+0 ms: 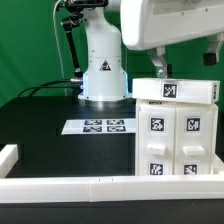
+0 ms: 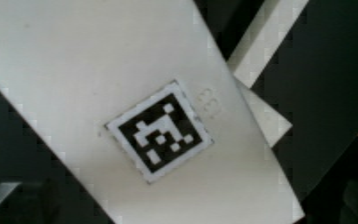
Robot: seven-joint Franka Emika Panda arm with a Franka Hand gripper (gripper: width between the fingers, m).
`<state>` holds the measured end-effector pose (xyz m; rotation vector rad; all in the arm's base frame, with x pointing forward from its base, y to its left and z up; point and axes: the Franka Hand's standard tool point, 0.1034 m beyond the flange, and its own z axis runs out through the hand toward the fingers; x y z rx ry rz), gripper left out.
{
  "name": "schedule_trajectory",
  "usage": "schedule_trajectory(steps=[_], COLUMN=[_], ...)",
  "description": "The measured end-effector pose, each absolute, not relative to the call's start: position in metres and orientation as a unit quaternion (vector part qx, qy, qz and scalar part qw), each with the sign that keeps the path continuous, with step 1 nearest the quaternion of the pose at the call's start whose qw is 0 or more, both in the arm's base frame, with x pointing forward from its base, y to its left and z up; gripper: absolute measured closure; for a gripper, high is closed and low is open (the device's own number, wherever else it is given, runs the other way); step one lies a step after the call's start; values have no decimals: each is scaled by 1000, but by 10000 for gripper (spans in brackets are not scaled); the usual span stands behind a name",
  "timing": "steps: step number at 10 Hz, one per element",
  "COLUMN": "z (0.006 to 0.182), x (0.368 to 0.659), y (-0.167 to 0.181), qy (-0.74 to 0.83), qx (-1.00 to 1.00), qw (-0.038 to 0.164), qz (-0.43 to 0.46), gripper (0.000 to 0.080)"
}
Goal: Assemble cabinet
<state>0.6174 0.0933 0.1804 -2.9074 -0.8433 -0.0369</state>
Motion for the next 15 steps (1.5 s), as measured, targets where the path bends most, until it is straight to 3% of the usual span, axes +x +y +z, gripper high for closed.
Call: schedule_trajectory(steps=[3,10,11,12,13,15], z=[172,153,152,152,152,152], x=[614,612,612,612,612,612], y=[86,78,78,78,77,77], qy=[-373,-368,-359,-347,-347,-293], qx=[-926,-929,-932,-937,-937,-955], qw=[52,42,42,42,42,44], qz=[-20,-30,-30,-29,-29,-27], gripper=[3,3,133,133,243,242])
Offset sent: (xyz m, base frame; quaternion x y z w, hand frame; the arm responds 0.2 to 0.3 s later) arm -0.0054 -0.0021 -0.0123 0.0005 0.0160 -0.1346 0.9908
